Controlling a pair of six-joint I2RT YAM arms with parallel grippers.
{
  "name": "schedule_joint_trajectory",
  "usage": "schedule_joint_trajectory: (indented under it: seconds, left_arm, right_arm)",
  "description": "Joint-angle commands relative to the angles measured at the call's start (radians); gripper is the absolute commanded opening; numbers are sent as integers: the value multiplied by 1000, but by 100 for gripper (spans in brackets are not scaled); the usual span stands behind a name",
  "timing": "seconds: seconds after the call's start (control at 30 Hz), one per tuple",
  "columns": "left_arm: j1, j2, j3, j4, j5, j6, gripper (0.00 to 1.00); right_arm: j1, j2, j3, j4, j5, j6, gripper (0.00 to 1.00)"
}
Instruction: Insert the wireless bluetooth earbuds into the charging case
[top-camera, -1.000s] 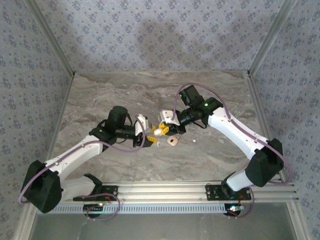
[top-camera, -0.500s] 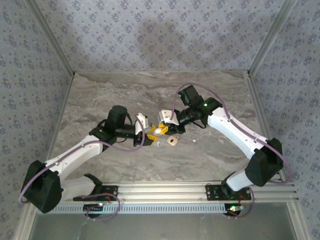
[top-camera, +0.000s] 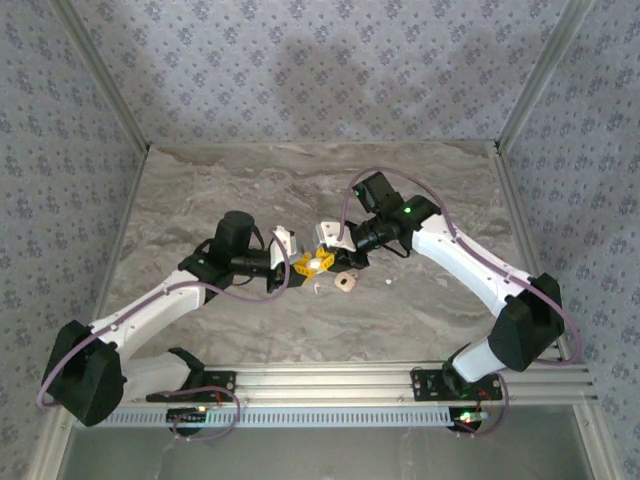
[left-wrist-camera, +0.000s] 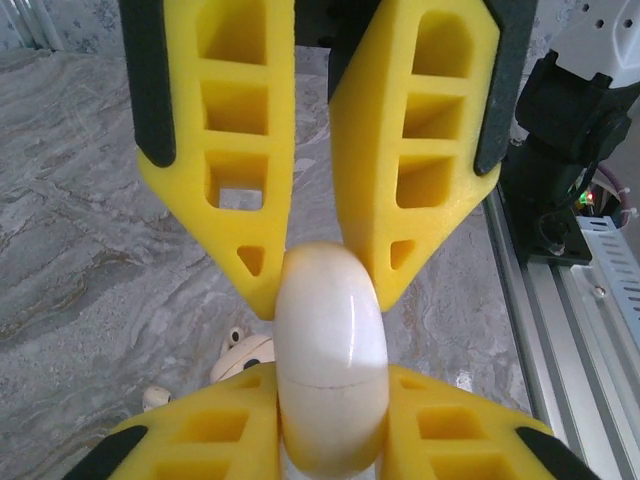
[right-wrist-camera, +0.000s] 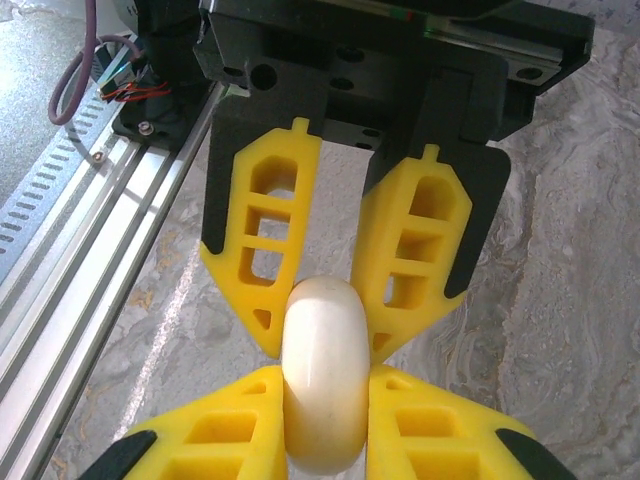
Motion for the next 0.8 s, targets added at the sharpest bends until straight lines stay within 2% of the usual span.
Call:
schedule_joint_trajectory:
  seconds: [0.0,0.1,0.2,0.57,0.77]
  left_arm:
    - [-2,-20,4,9,45,6,22]
    - [-3,-22,4,-6,39,19,22]
    - [-5,-22,7,-15,41,26,22]
    - [-11,-23,7,-29,41,33,20]
    - [-11,-29,-22,40,34,-9,20]
  right_arm:
    - [4,13,7,-14,4,7,27]
    - [-4,11,11,18,35,76,37]
    - [-18,2,10,49,50,108,41]
    - [-65,-20,-3,150,62,171,43]
    - [-76,-37,-22,181,49,196,44]
